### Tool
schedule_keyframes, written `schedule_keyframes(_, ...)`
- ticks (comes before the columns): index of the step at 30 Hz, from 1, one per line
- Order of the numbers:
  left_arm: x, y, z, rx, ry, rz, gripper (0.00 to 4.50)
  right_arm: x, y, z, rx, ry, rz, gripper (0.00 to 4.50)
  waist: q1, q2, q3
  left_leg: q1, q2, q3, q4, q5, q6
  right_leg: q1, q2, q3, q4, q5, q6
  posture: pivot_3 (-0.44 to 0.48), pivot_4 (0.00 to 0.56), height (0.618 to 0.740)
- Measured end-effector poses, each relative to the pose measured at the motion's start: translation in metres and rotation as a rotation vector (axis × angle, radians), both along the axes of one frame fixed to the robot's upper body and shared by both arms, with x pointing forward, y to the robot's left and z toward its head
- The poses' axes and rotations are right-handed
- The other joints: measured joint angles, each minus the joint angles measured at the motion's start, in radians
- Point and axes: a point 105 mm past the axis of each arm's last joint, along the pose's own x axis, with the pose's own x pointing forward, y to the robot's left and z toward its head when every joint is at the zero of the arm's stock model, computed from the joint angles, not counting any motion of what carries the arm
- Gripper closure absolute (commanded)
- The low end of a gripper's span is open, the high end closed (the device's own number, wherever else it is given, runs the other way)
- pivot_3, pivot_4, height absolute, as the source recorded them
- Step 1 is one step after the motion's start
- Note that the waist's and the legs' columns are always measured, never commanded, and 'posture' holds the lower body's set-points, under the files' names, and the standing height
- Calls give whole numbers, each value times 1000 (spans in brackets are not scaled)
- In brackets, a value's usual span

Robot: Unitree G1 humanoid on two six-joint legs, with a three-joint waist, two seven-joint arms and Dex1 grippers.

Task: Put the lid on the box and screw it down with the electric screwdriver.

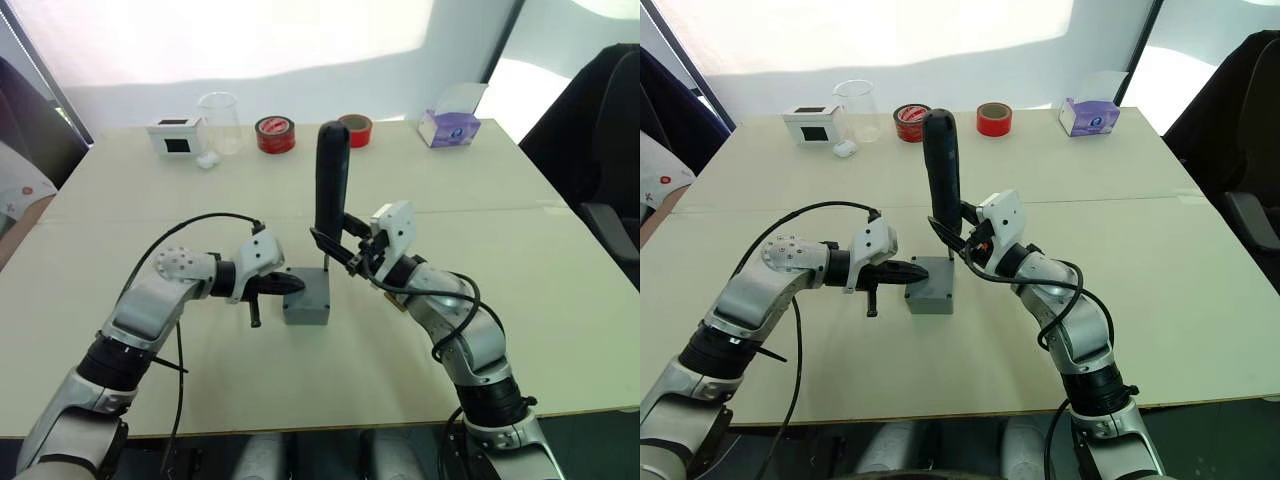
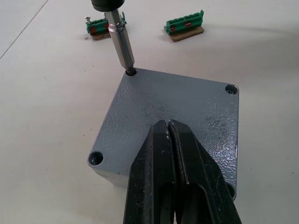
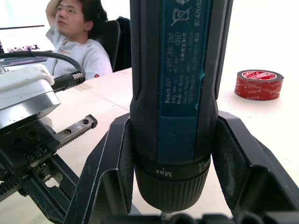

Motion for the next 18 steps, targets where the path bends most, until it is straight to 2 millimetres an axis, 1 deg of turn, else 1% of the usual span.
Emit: schedule_keyframes(18,-1,0,-4,9,16,-13,4500,0,-2,-6,12,23,-26,2755,0,-2,-15,0,1,-1,-3,0,0,0,0,0,-3,-2,-4,0,150,740)
